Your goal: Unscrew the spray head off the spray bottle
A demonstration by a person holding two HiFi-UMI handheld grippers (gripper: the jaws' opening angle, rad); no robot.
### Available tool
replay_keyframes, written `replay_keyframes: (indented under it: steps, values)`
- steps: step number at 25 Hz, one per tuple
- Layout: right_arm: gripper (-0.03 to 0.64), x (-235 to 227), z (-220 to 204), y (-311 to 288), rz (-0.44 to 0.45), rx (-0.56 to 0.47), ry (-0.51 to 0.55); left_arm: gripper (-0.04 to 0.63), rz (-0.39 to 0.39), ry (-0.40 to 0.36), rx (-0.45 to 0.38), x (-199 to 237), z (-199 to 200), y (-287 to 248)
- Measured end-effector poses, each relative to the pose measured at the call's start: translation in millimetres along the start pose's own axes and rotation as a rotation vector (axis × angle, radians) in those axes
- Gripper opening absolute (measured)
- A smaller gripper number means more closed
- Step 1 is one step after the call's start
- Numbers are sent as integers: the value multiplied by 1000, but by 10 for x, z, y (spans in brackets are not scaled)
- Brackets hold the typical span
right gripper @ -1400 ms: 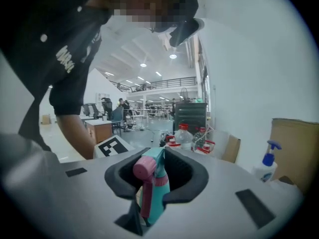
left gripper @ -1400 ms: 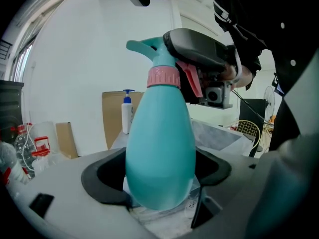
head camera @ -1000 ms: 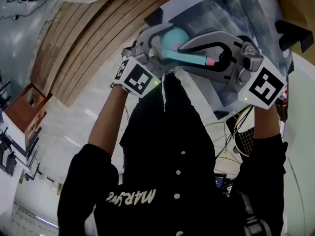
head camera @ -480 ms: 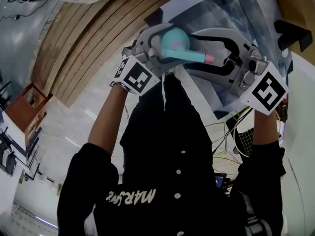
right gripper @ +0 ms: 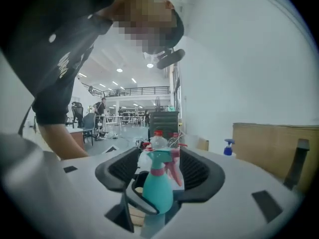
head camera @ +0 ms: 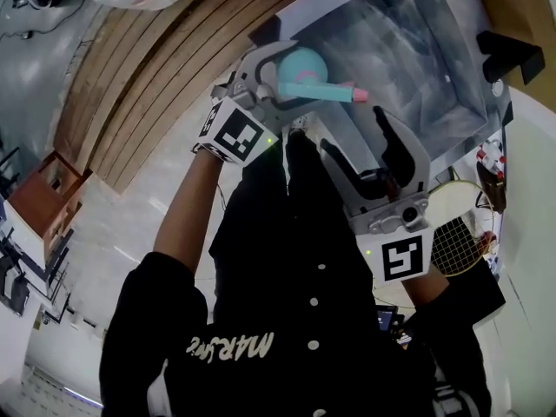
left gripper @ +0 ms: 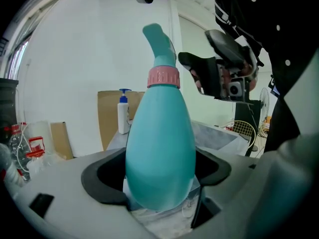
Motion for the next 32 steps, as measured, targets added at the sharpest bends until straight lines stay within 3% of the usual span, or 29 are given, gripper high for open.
replay_keyframes:
  steps: [4, 8, 32]
  values:
    - [268, 279, -181, -193, 51, 93, -13, 410, 11, -2, 5, -9, 15, 5]
    - [282, 296, -232, -355, 20, 141, -45, 410, 23, 15, 3, -2, 27, 17]
    - [269, 169, -221, -741, -44, 168, 6, 410, 32, 0, 31, 10, 40, 4]
Point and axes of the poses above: the fingertips, and each gripper's own axes: y backward along the fingers, x to its left, z out of its top, the point moved 5 cm from there along y, backward along the fingers, and after that the axes turned 1 degree about z, right-handed, at the moved point
